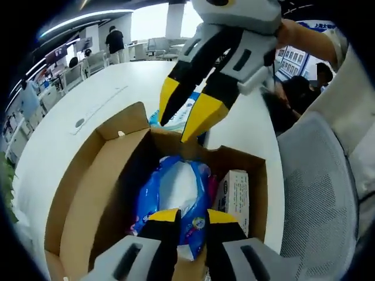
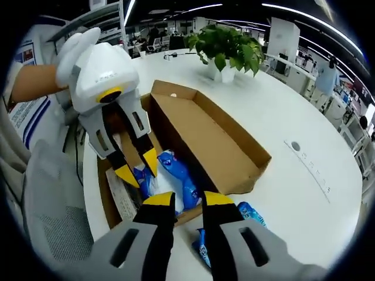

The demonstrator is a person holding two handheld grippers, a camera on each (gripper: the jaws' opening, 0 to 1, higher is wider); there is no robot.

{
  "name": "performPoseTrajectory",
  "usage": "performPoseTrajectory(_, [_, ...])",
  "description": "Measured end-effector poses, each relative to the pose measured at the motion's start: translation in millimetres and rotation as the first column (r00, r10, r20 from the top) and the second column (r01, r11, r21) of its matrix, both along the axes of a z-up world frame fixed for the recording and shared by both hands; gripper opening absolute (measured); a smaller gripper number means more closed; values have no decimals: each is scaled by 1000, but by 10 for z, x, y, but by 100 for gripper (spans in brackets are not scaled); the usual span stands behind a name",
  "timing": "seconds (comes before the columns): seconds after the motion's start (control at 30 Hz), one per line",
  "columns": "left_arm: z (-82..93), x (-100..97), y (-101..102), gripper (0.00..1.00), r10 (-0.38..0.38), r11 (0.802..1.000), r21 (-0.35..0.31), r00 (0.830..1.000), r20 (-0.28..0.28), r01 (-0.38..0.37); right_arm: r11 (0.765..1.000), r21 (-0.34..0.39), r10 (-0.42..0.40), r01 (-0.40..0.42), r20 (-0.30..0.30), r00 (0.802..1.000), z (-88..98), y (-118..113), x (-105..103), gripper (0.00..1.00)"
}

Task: Operate the shoe box by opening the lid, removing the specified soft item, and placing it in the target area until the item is outside and the box remains undamaged.

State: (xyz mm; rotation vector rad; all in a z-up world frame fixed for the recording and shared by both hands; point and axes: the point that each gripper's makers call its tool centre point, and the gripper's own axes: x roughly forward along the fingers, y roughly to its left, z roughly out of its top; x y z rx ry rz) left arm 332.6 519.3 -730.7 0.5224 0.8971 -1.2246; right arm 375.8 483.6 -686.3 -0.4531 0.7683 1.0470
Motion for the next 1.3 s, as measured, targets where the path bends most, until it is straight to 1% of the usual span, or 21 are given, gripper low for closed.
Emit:
performPoseTrajectory(0.07, [-54,4,28,15,-10,1000,25,1000,0,10,1000,-5,8,-8,-5,1000,-28,33,-1,15])
performPoseTrajectory(0.17, [-67,4,39,13,-15,999,34,1000,-2,15,1000,-16,22,-22,-11,1000,-89,102,4,15])
performPoseTrajectory(0.27, [-91,20,76,7,-16,998,55,1000,8,16,999,-26,30,-31,-23,999,-167,161,16,13])
performPoseTrajectory(0.37, [-94,32,104,1,-2,998,59,1000,9,2,998,-47,47,-49,-27,999,-253,219,4,13])
performPoseTrajectory(0.63, [-63,51,164,0,32,998,49,999,13,-33,991,-102,80,-83,-33,996,-452,265,-14,8])
performPoseTrajectory(0.73, [-55,49,181,0,40,998,50,999,15,-40,986,-130,106,-108,-24,994,-493,250,-33,0])
performPoseTrajectory(0.87, [-30,55,196,0,54,998,45,998,15,-54,984,-131,118,-119,-17,993,-497,261,-48,0])
performPoseTrajectory(1.0, [-8,46,217,0,62,997,48,998,19,-63,981,-136,140,-138,5,990,-467,270,-59,0])
performPoseTrajectory(1.07, [2,39,232,0,64,997,52,998,21,-65,980,-139,142,-140,5,990,-456,266,-65,0])
performPoseTrajectory(1.3, [99,24,274,0,72,996,52,997,37,-74,978,-136,165,-160,25,986,-367,290,-89,0])
